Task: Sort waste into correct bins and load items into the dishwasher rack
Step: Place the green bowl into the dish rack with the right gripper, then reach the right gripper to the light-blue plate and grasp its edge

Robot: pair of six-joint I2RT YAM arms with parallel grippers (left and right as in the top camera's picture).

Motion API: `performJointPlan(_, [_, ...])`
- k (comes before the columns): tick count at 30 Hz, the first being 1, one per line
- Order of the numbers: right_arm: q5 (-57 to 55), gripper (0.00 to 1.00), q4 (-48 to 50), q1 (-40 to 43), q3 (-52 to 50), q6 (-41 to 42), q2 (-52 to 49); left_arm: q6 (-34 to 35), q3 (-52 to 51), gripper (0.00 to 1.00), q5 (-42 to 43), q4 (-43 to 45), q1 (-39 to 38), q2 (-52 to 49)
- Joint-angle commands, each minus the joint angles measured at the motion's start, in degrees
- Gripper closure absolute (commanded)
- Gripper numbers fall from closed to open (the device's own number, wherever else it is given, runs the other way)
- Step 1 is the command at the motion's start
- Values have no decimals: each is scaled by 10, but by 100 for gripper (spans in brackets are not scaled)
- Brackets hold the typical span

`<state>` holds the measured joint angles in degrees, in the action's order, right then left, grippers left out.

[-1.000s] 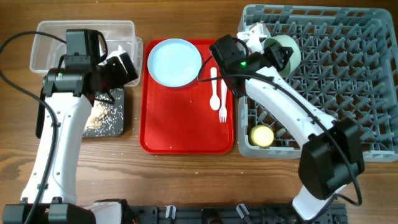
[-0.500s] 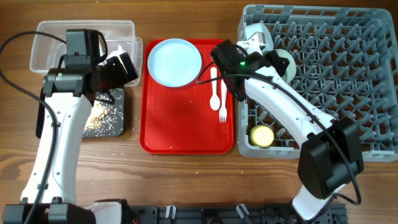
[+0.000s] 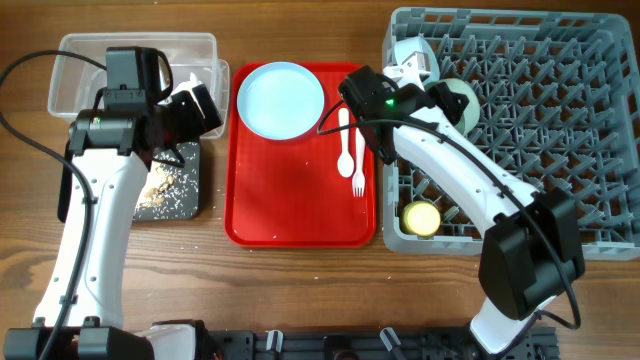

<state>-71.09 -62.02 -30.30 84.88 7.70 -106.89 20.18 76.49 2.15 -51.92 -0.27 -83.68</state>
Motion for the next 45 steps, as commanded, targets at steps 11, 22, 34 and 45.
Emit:
performJointPlan(11, [-36, 96, 18, 2, -2, 29, -42, -5, 6, 0, -7, 0, -2, 0])
performJointPlan(22, [15, 95, -32, -10, -2, 28, -58, -5, 6, 0, -7, 0, -2, 0])
performJointPlan(34, [91, 69, -81, -64, -1, 28, -58, -5, 6, 0, -7, 0, -2, 0])
performJointPlan(45, [142, 8, -74, -69, 14, 27, -57, -5, 6, 0, -7, 0, -2, 0])
